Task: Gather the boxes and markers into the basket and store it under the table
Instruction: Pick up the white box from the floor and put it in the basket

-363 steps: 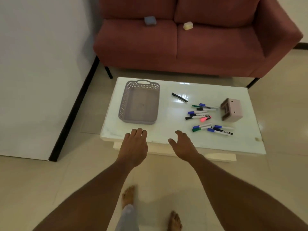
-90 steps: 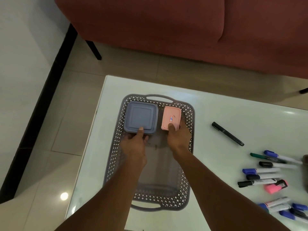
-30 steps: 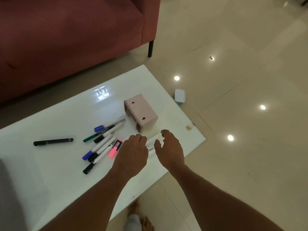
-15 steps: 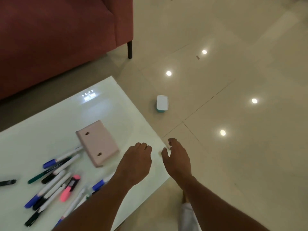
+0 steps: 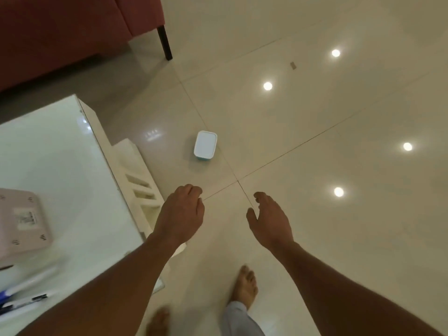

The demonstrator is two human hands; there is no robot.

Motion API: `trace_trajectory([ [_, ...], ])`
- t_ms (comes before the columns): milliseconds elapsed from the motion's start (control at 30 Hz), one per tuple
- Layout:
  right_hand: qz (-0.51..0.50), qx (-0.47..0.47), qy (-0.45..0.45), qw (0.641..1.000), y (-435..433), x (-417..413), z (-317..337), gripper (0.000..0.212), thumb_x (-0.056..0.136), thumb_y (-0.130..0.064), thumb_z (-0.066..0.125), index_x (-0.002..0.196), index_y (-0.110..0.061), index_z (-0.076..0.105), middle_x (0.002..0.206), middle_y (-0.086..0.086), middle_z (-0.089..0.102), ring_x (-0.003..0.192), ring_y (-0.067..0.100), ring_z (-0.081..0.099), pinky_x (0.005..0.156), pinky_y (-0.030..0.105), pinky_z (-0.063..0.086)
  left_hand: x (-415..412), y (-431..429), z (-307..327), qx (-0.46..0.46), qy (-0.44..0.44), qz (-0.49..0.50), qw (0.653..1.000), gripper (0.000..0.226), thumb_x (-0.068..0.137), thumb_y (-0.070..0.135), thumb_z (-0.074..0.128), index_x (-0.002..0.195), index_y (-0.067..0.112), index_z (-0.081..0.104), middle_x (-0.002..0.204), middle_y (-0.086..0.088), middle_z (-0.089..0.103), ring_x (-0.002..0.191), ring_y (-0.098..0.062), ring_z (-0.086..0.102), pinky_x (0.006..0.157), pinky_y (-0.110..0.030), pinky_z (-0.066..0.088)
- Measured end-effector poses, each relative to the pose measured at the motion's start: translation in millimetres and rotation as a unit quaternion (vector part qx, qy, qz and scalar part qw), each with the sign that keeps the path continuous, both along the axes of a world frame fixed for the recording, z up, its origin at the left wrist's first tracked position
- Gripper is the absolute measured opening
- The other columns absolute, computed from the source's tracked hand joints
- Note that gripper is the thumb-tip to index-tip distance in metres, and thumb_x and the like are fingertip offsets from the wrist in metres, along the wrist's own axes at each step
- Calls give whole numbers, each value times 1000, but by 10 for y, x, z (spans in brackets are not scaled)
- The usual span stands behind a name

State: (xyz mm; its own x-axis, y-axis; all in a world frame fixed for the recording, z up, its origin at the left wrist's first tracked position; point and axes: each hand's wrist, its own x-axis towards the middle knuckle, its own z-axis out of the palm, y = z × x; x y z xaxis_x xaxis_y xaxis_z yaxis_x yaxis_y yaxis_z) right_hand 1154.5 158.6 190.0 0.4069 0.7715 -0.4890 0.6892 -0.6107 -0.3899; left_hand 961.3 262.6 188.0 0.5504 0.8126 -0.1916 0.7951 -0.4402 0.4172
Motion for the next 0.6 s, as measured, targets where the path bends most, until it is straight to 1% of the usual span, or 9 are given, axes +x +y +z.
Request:
trace_trajectory([
  [67,17,5,8,1000,175,240,18,47,97,-29,47,141,-17,39,138,1,52,123,21,53,97,37,48,157,20,4,-10,11,18,1000,19,90,14,55,107,9,64,99,-6,66,92,-27,62,77,-39,54],
  [133,31,6,10,999,387,413,33,48,96,-30,48,141,-16,39,138,2,52,124,22,52,97,38,48,289,87,-19,-36,18,43,998,22,92,17,53,111,9,62,104,-6,65,98,-27,60,81,-40,52],
  [200,45,9,14,999,662,566,-18,49,96,-31,49,141,-14,39,139,4,51,125,23,50,98,39,47,421,220,-96,-76,16,116,990,27,93,21,51,116,9,59,111,-6,62,105,-27,57,86,-40,50],
  [267,50,14,24,998,895,641,-47,51,96,-33,51,141,-13,39,139,6,50,126,25,48,99,40,45,515,329,-150,-110,-4,204,973,28,93,22,52,116,7,58,113,-8,61,106,-27,57,88,-39,48],
  [333,73,7,40,996,1203,700,-164,54,95,-34,52,142,-12,38,140,7,48,128,26,46,99,39,43,604,506,-258,-128,-22,279,952,26,93,21,53,112,5,59,110,-10,63,101,-28,58,84,-36,46],
  [433,98,-5,57,994,1636,772,-401,55,95,-35,53,143,-12,37,143,7,46,129,26,44,98,39,42,759,754,-468,-171,-22,346,922,27,94,22,54,113,3,59,108,-9,64,99,-27,60,78,-29,41],
  [500,103,-19,75,992,1954,806,-652,55,95,-36,52,142,-12,38,142,8,47,128,27,44,98,38,41,843,968,-760,-230,-23,416,879,27,93,21,54,112,3,59,107,-8,64,99,-28,60,78,-29,42],
  [533,97,-25,85,991,2116,820,-810,54,96,-37,52,142,-11,38,142,9,47,128,28,45,99,38,40,890,1095,-944,-270,-31,456,847,26,92,22,53,110,3,59,108,-10,65,99,-30,60,80,-30,45],
  [600,86,-41,104,990,2419,838,-1150,56,97,-40,50,143,-11,37,142,11,48,130,30,45,102,39,39,982,1332,-1288,-363,-76,527,765,32,92,24,52,111,0,59,113,-18,65,103,-37,61,90,-39,52],
])
